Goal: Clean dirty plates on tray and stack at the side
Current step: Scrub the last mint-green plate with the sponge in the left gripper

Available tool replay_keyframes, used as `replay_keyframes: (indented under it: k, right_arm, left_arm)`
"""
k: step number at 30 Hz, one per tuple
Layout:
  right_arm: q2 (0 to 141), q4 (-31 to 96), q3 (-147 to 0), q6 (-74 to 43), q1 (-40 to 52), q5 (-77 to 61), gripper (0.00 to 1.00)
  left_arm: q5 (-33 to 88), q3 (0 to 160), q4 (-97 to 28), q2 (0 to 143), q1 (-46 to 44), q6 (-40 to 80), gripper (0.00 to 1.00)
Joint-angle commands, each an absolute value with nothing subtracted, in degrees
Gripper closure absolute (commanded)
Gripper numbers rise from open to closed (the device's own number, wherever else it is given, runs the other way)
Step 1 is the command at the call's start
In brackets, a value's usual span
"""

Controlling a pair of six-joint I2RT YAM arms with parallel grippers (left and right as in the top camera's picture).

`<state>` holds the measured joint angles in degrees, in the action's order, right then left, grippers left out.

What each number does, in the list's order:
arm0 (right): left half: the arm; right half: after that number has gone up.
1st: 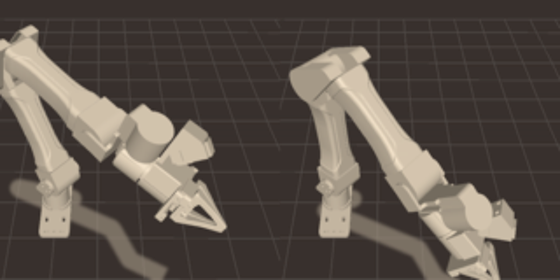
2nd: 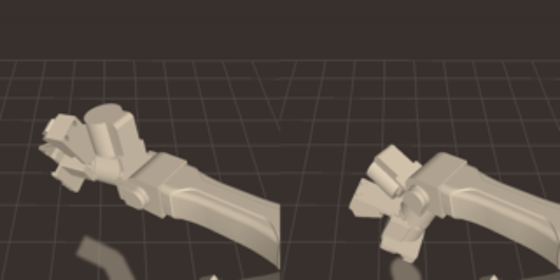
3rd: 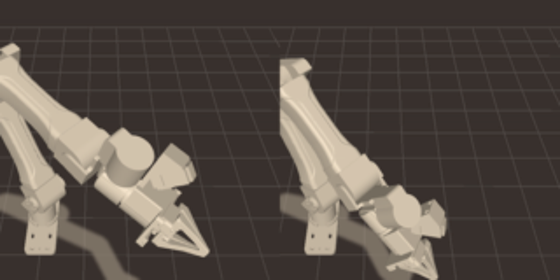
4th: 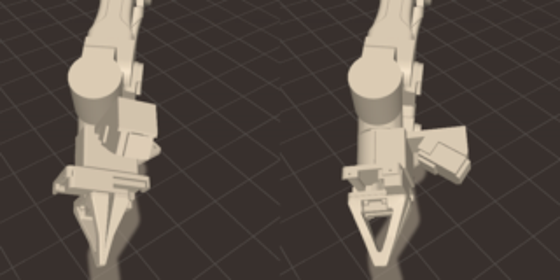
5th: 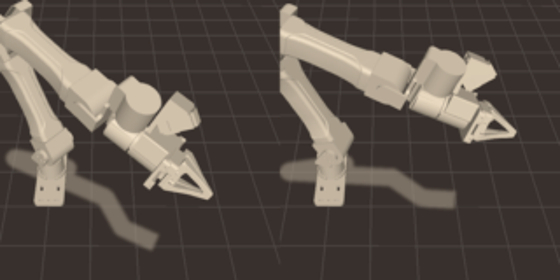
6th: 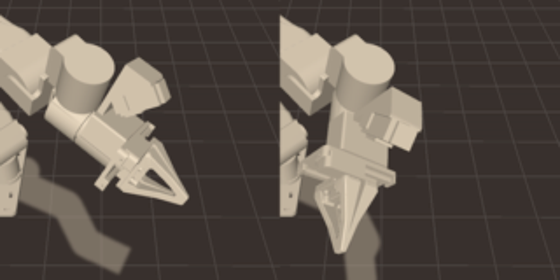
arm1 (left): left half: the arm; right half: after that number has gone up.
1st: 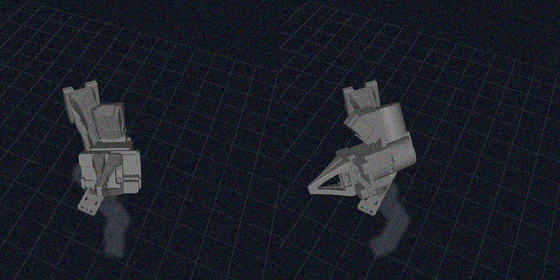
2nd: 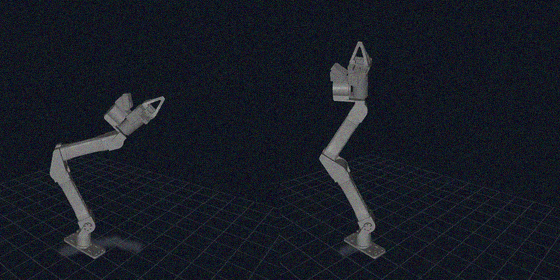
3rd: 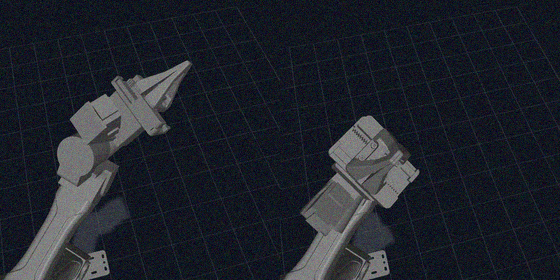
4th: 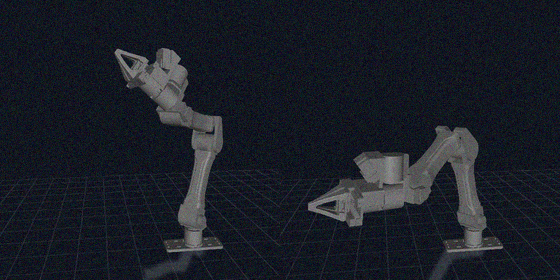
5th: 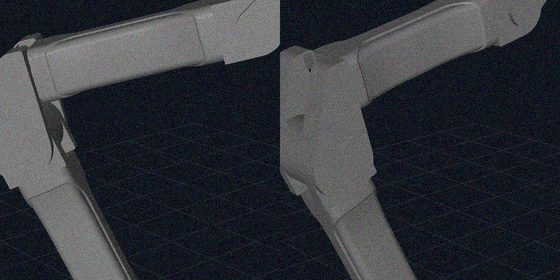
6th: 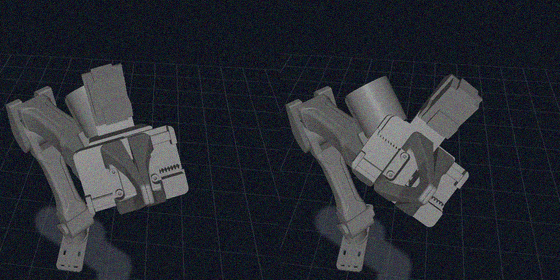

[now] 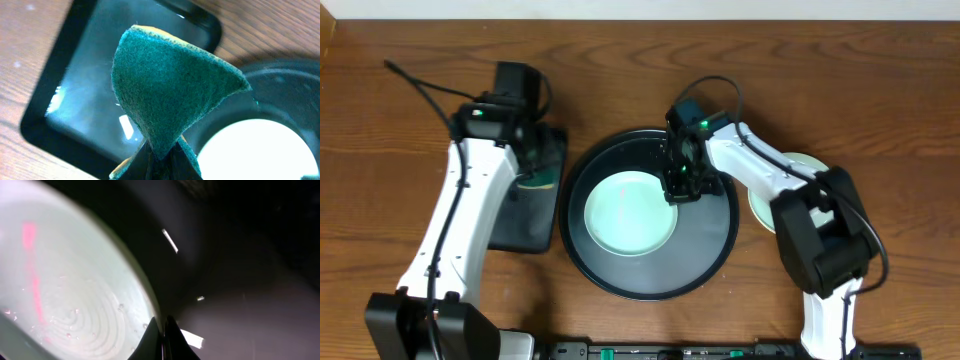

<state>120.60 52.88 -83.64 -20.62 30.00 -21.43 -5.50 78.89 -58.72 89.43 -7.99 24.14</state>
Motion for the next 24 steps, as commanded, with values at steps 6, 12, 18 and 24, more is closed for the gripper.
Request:
replay_keyframes:
  k: [6, 12, 18, 24]
  right_arm:
    - [122.0, 50.3, -84.4, -28.3, 27.9, -22.6, 0.99]
    - [122.3, 46.3, -84.4, -32.8, 31.0, -17.9, 0.99]
    - [122.4, 45.9, -84.4, -32.8, 32.7, -16.3, 0.99]
    - [122.4, 45.8, -84.4, -32.8, 32.6, -16.4, 0.99]
  left_arm:
    - [3.4, 77.5, -55.7, 91.2, -13.7, 20.4, 0.93]
    - [3.7, 76.8, -55.3, 95.6, -16.5, 17.1, 0.92]
    - [3.9, 76.8, -54.8, 101.7, -18.6, 13.4, 0.92]
    - [3.9, 76.8, -53.1, 107.6, -19.9, 11.0, 0.93]
